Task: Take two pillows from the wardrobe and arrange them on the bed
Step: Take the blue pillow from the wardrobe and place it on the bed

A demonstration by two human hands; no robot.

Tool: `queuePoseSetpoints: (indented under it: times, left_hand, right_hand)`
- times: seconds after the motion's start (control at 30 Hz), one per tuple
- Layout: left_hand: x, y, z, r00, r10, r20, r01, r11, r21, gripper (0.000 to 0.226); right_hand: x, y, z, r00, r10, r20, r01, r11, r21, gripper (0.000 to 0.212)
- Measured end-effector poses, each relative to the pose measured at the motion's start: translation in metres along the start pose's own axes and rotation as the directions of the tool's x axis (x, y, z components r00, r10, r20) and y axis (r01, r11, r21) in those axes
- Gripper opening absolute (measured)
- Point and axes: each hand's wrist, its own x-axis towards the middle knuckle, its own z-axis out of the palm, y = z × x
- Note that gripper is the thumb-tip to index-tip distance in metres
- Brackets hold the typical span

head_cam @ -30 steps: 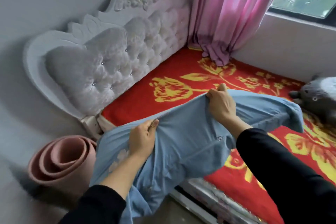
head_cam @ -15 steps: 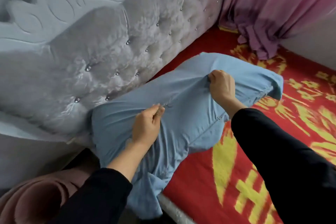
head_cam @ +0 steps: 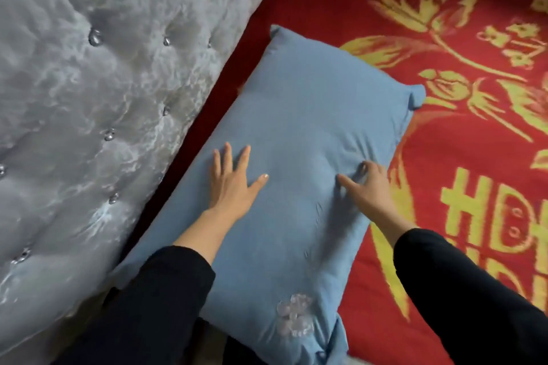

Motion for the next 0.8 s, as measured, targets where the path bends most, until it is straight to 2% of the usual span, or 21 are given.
queuePoseSetpoints:
  times: [0.07, 0.17, 0.3, 0.37, 0.43, 0.5, 0.63, 0.8]
  left_hand:
    - [0.022, -0.008, -0.009, 0.992, -0.121, 0.041, 0.122, 0.992, -0.014, 0.091]
    - [0.043, -0.016, -0.015, 0.956, -0.266, 0.126, 0.268, 0.963, -0.003, 0.115]
    - [0.069, -0.023, -0.023, 0.916, -0.37, 0.158, 0.379, 0.925, -0.031, 0.133]
    - [0.083, -0.026, -0.026, 0.884, -0.427, 0.192, 0.454, 0.883, -0.123, 0.139]
    - [0.093, -0.022, -0.03, 0.865, -0.427, 0.265, 0.491, 0.83, -0.265, 0.136]
    - [0.095, -0.015, -0.035, 0.88, -0.387, 0.277, 0.471, 0.789, -0.394, 0.128]
    - [0.098, 0.018, -0.055, 0.929, -0.332, 0.163, 0.368, 0.788, -0.494, 0.124]
    - [0.143, 0.069, -0.1, 0.97, -0.243, 0.029, 0.212, 0.78, -0.589, 0.114]
  right_hand:
    - [-0.011, 0.007, 0.012, 0.985, 0.168, 0.026, -0.17, 0.979, 0.112, 0.081]
    - [-0.024, 0.009, 0.029, 0.92, 0.377, 0.106, -0.386, 0.825, 0.412, 0.111]
    - [-0.022, 0.016, 0.044, 0.852, 0.489, 0.19, -0.492, 0.62, 0.612, 0.12]
    - [-0.014, 0.013, 0.043, 0.805, 0.497, 0.323, -0.564, 0.474, 0.676, 0.105]
    - [-0.009, 0.004, 0.041, 0.802, 0.489, 0.344, -0.551, 0.381, 0.742, 0.082]
    - [-0.01, -0.006, 0.038, 0.826, 0.501, 0.259, -0.47, 0.357, 0.807, 0.082]
    - [-0.004, -0.032, 0.01, 0.869, 0.485, 0.099, -0.318, 0.394, 0.863, 0.079]
    - [0.056, -0.068, -0.054, 0.936, 0.351, -0.022, -0.149, 0.452, 0.88, 0.074]
